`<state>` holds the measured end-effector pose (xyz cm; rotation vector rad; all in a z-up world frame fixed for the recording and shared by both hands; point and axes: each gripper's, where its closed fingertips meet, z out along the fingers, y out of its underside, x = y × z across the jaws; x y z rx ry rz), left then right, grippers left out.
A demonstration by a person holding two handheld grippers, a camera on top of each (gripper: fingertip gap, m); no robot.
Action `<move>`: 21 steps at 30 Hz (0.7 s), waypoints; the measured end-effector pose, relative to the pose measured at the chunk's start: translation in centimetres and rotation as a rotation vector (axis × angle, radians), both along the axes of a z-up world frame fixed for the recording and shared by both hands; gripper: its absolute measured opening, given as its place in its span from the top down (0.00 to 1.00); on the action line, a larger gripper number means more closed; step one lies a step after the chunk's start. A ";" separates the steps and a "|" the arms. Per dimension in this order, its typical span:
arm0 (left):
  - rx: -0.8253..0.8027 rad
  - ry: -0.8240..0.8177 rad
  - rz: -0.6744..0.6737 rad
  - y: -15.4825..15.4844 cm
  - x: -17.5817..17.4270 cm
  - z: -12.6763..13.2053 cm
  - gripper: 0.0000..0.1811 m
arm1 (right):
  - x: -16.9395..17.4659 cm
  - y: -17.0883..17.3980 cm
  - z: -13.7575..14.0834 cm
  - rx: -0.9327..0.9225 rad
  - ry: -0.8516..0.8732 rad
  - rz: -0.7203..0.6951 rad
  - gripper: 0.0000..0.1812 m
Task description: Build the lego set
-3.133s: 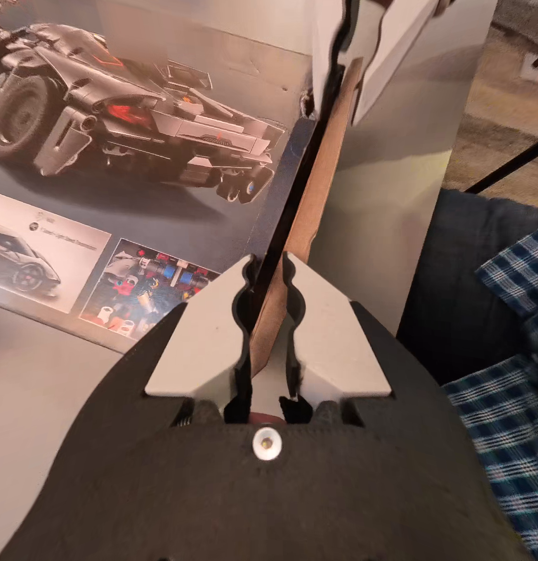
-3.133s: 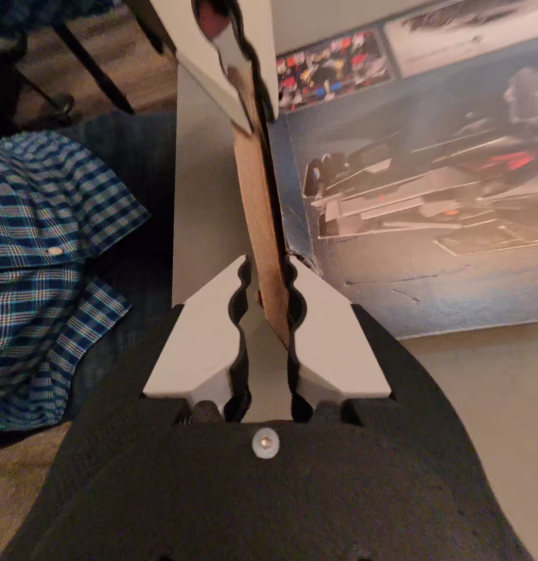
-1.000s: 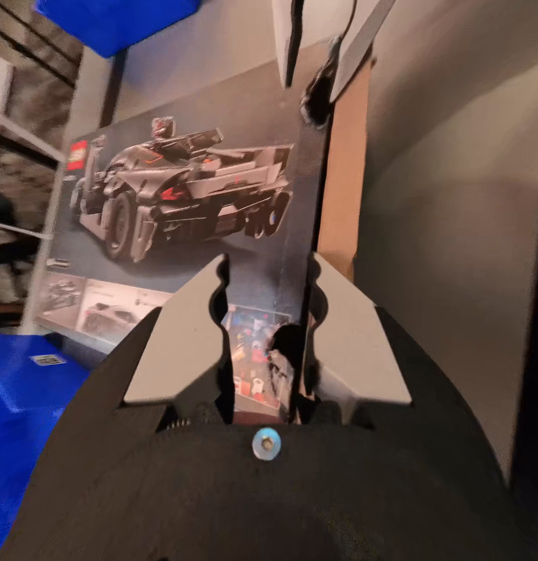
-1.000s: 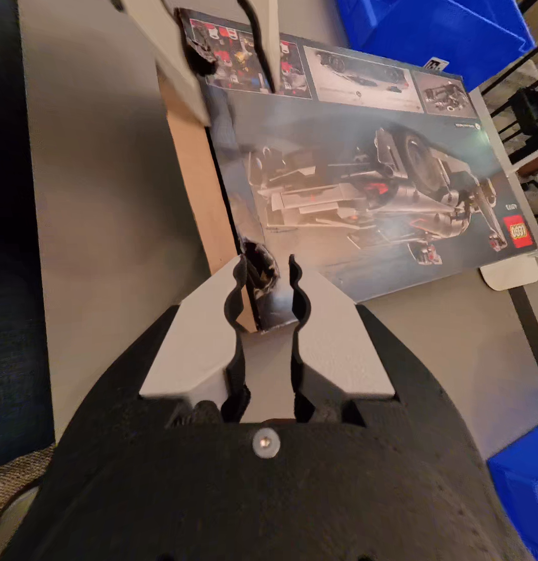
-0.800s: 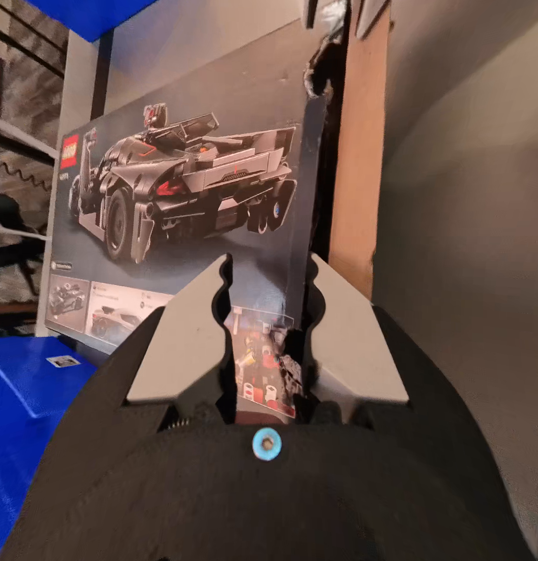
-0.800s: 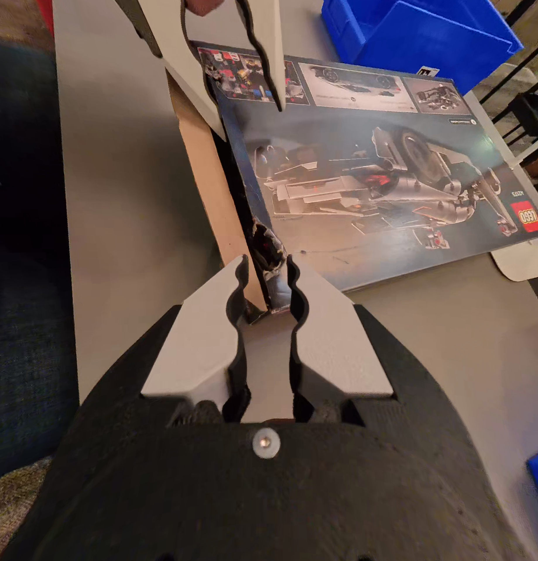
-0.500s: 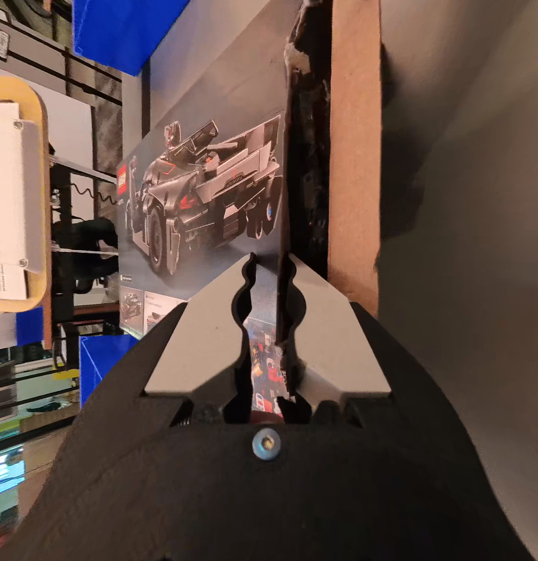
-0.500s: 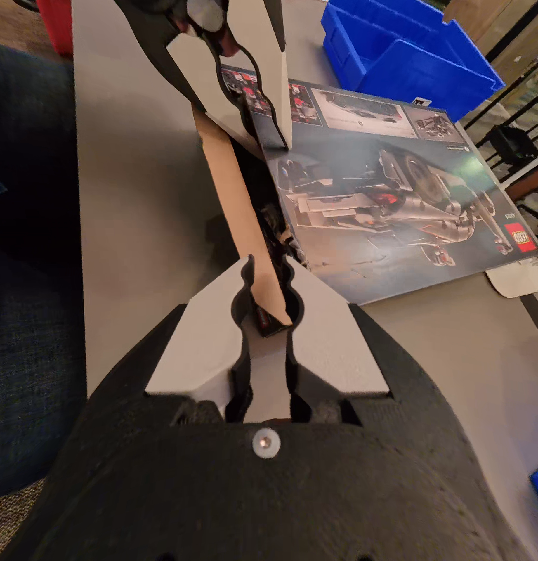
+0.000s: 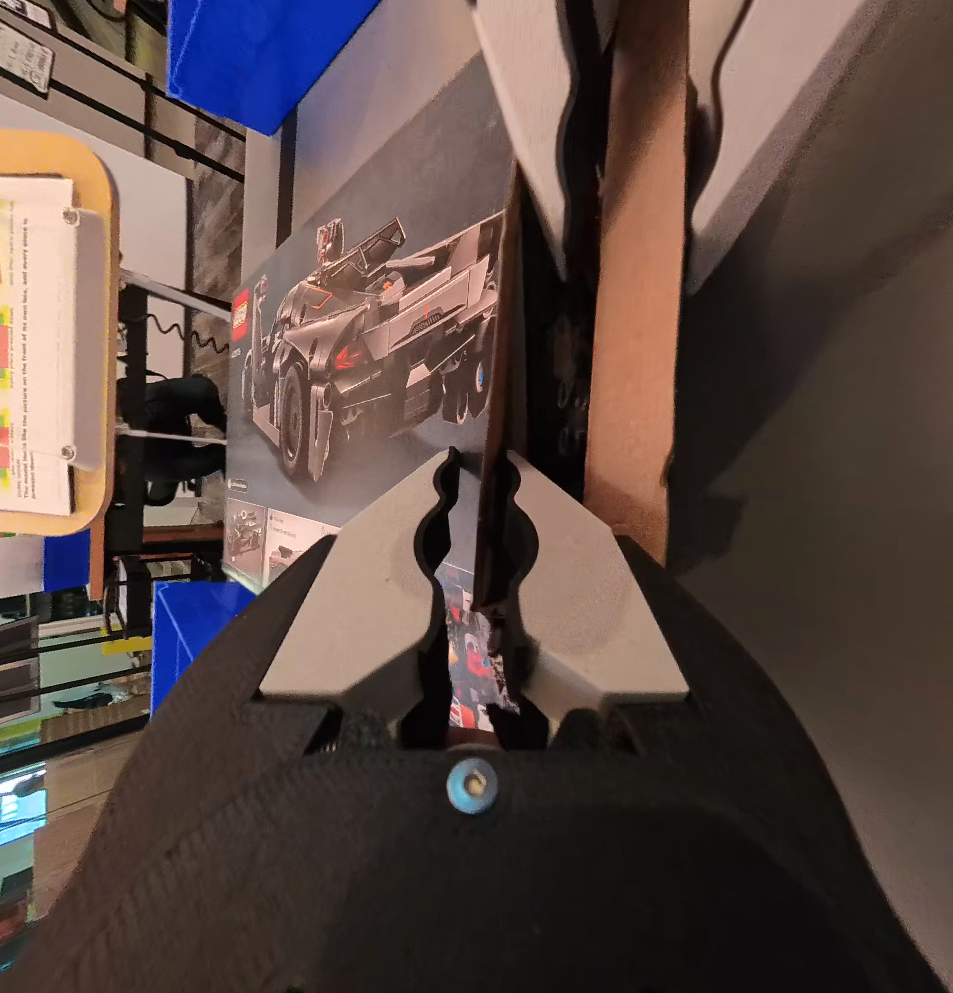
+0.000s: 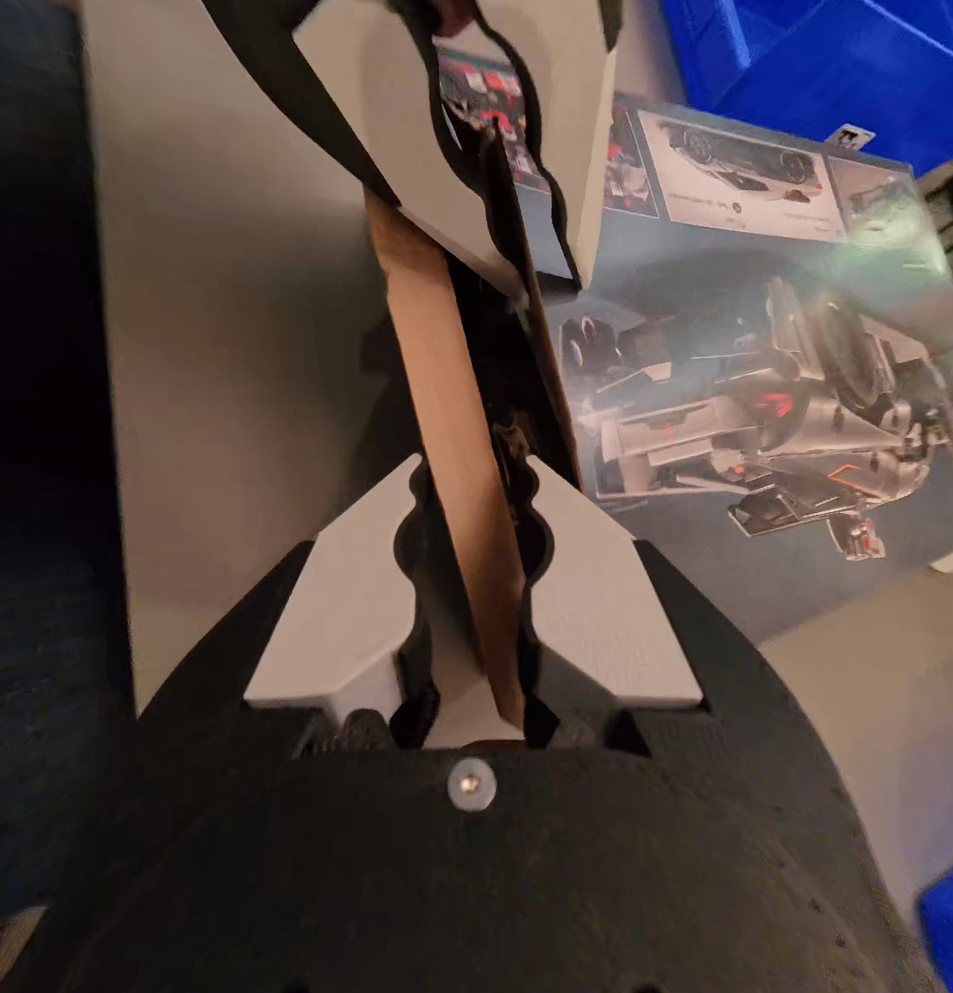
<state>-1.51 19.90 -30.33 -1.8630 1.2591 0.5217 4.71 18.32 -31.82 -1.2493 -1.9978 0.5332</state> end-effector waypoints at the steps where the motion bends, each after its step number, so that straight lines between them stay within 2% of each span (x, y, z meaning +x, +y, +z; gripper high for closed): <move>1: 0.002 0.008 -0.011 0.0 0.1 -0.1 0.94 | -0.5 0.0 -0.4 0.044 -0.007 -0.019 0.85; 4: 0.003 0.000 -0.007 0.0 -0.6 -0.3 0.94 | -1.5 -0.2 -1.0 0.103 -0.049 -0.072 0.87; 6: 0.009 0.001 -0.003 -0.1 -1.2 -0.3 0.94 | -2.2 -0.6 -0.9 0.133 -0.080 -0.084 0.92; 12: 0.014 0.031 -0.041 -0.5 -2.7 -0.6 0.93 | -3.6 -1.3 -0.9 0.206 -0.151 -0.148 0.95; 14: 0.006 0.022 -0.042 -0.6 -2.9 -0.8 0.93 | -4.0 -1.6 -0.8 0.237 -0.124 -0.154 0.97; 16: -0.006 -0.058 -0.028 -0.8 -3.3 -0.8 0.93 | -4.2 -2.0 -0.7 0.264 -0.064 -0.167 0.97; 21: -0.032 -0.044 -0.015 -1.0 -3.4 -0.6 0.94 | -4.3 -2.9 -0.5 0.327 0.020 -0.188 0.98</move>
